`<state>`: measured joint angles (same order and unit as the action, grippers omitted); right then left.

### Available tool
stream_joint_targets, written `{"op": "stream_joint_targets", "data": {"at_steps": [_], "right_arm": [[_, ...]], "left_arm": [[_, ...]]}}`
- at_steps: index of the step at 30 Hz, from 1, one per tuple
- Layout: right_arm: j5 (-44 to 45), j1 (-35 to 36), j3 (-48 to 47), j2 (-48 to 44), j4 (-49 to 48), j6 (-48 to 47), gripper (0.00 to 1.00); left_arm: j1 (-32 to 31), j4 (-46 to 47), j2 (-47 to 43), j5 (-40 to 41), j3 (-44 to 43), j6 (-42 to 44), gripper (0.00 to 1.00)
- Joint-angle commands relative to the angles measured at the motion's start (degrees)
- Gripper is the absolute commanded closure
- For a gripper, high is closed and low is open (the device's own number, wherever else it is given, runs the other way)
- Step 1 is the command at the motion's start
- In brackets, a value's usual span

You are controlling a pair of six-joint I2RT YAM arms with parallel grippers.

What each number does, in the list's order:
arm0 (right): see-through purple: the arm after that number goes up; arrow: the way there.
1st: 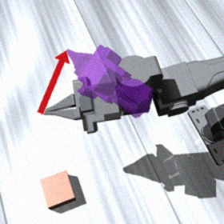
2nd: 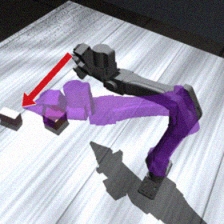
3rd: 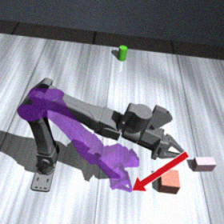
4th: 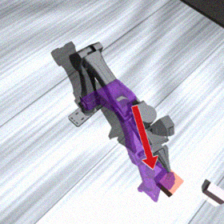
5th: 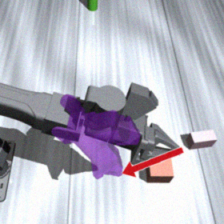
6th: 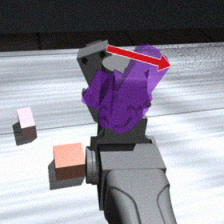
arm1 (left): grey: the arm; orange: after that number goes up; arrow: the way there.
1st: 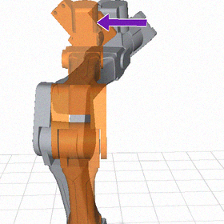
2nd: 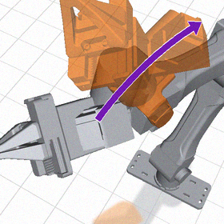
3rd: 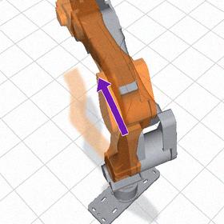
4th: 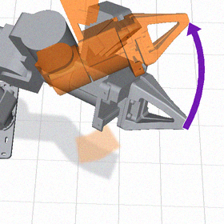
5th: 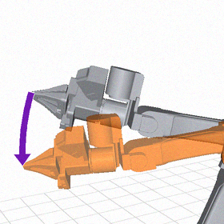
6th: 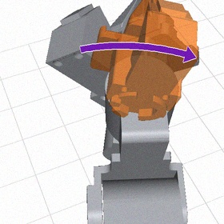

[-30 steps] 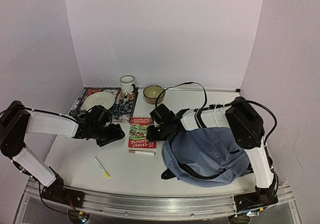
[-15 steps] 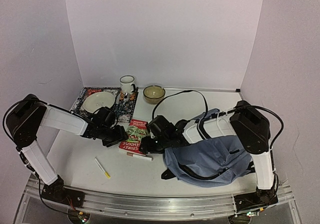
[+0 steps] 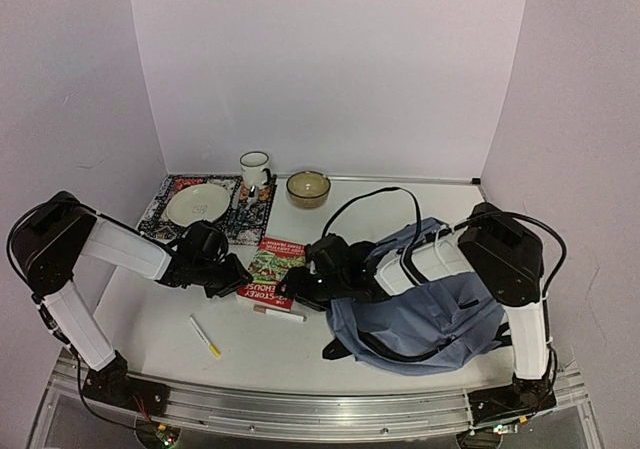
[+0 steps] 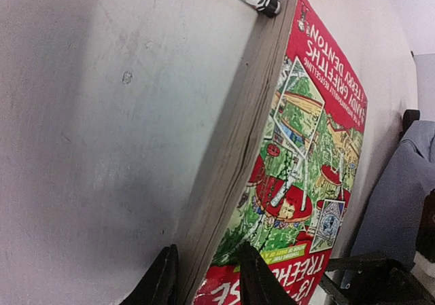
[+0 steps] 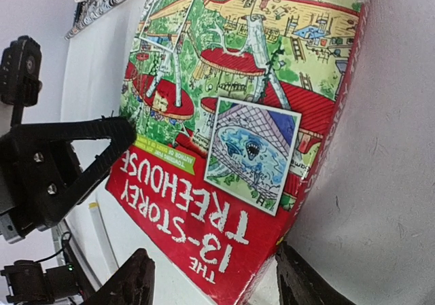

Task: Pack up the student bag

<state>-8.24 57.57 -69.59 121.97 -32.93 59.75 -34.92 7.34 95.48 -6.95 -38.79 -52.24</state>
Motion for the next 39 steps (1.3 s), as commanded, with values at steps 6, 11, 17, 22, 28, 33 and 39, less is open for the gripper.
{"op": "stream_joint_targets", "data": {"at_steps": [6,11,17,22,28,33,39], "right_arm": [[-7.48,-0.29,5.49,-7.16,-23.91,4.03,0.40],[-10.29,-0.50,6.78,-7.80,-33.10,5.36,0.42],[-9.37,-0.65,5.30,-5.85,-30.83,6.42,0.44],[-5.99,-0.62,4.79,-4.34,-19.99,7.44,0.45],[-4.13,-0.62,3.88,-3.84,-13.21,7.08,0.46],[-5.22,-0.62,2.63,-2.50,-13.09,7.25,0.46],[-5.06,-0.65,1.51,-1.32,-13.21,8.26,0.46]], "left_arm": [[-0.96,2.00,-0.19,-7.37,4.26,-3.89,0.69],[-0.94,2.33,-1.88,-8.27,4.91,-4.86,0.69],[-0.95,2.46,-3.74,-8.61,5.48,-5.53,0.69],[-0.96,2.87,-4.03,-9.33,5.39,-5.89,0.69],[-0.99,4.21,-3.75,-10.50,5.68,-6.49,0.69],[-1.06,5.70,-3.11,-11.54,6.10,-7.29,0.69],[-1.88,7.28,-2.39,-12.10,6.36,-8.31,0.69]]}}
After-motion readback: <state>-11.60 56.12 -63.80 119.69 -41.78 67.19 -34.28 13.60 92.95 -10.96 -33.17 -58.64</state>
